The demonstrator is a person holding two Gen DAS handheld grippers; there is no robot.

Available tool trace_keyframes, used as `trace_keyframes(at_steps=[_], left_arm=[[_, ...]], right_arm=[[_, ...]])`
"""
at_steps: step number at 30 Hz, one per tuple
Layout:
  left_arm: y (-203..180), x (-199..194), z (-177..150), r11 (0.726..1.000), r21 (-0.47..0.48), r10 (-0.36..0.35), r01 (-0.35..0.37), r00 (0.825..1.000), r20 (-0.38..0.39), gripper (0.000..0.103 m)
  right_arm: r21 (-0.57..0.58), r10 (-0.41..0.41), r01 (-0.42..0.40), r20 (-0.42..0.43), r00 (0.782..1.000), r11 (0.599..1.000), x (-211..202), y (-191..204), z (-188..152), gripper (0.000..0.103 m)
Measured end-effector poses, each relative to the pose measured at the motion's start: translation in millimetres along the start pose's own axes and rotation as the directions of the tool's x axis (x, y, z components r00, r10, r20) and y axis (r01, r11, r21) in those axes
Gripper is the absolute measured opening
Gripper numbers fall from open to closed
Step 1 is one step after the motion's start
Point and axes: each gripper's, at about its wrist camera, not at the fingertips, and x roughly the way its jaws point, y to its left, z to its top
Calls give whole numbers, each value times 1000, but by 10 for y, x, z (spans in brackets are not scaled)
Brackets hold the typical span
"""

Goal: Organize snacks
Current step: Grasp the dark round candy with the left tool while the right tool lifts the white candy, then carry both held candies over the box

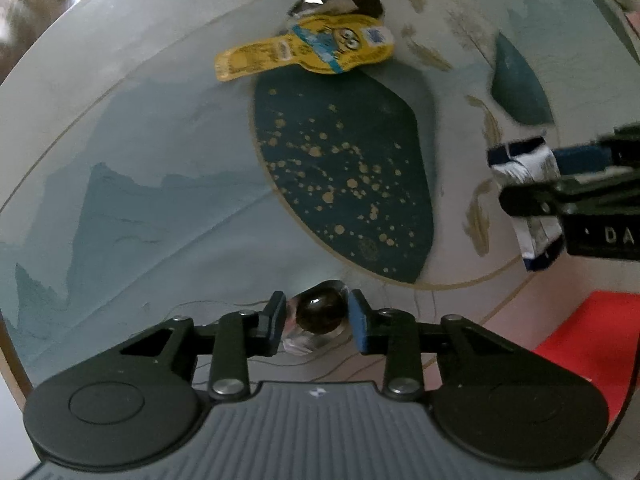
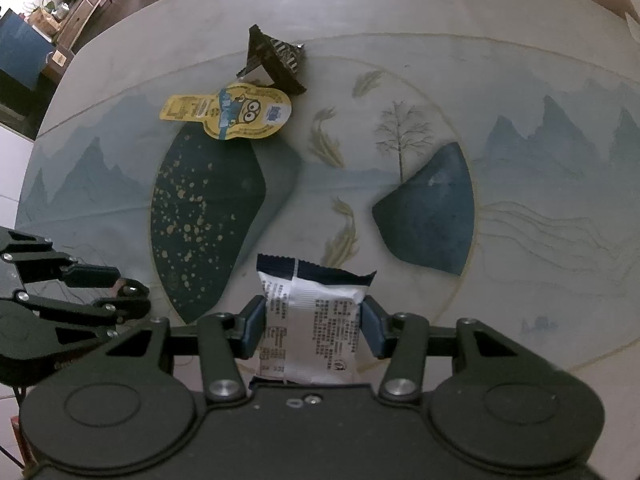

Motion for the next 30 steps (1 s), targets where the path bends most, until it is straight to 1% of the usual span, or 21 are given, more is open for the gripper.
trace_keyframes(at_steps=[7, 15, 23, 30], left_arm=[[86, -198, -95, 998, -63, -6, 10, 998, 61, 32], [120, -556, -205, 993, -114, -4, 20, 991, 137, 32], [-35, -1070, -402, 995, -97, 29, -8, 974, 223, 32], [-227, -1414, -648, 997, -80, 36, -15, 961, 273, 32]], right_arm=[[7, 15, -15, 34, 999, 1000, -216, -25, -61, 49], [4, 46, -46, 102, 994, 999, -649, -13, -179, 49], [-37, 85, -80, 177, 981, 996, -1170, 99, -416, 49], [-76, 115, -100, 223, 968, 992, -1532, 187, -684, 49]])
